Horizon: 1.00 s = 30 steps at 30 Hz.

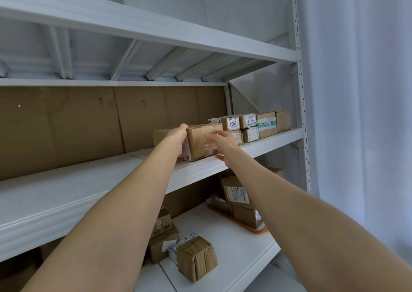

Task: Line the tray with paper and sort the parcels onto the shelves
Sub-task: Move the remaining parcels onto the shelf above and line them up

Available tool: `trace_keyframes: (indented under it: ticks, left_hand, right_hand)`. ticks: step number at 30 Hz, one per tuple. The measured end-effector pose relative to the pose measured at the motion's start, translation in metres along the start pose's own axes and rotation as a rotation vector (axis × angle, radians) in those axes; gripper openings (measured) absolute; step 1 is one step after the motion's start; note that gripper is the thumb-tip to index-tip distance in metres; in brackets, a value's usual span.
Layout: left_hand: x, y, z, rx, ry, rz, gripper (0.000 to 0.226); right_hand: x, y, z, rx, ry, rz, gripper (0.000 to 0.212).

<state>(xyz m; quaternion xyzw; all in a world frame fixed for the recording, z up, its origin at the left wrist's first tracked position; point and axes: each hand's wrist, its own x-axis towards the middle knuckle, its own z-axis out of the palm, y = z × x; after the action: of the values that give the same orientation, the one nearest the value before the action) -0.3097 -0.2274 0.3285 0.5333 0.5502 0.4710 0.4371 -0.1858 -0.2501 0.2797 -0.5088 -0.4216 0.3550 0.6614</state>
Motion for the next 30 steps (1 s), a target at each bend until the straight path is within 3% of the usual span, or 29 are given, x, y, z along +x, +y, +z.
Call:
trace_keyframes:
  ticks: [5,9,14,23,30]
  left_hand:
    - [0.003,0.0,0.006,0.034,-0.022,0.056,0.03]
    - [0.006,-0.001,0.008,0.07,-0.045,0.081,0.037]
    - [0.011,0.001,0.006,0.13,-0.035,0.114,0.056]
    - [0.015,-0.003,0.006,0.169,-0.078,0.15,0.065]
    - [0.005,-0.011,-0.001,0.182,0.024,0.278,0.049]
  right_hand:
    - [0.009,0.009,0.004,-0.11,0.055,-0.057,0.057]
    - [0.012,0.014,0.008,-0.267,0.081,-0.102,0.05]
    - [0.013,0.017,0.01,-0.33,0.086,-0.131,0.056]
    - [0.011,0.02,0.007,-0.417,0.137,-0.164,0.052]
    - [-0.008,0.017,0.007,-0.392,0.21,-0.171,0.049]
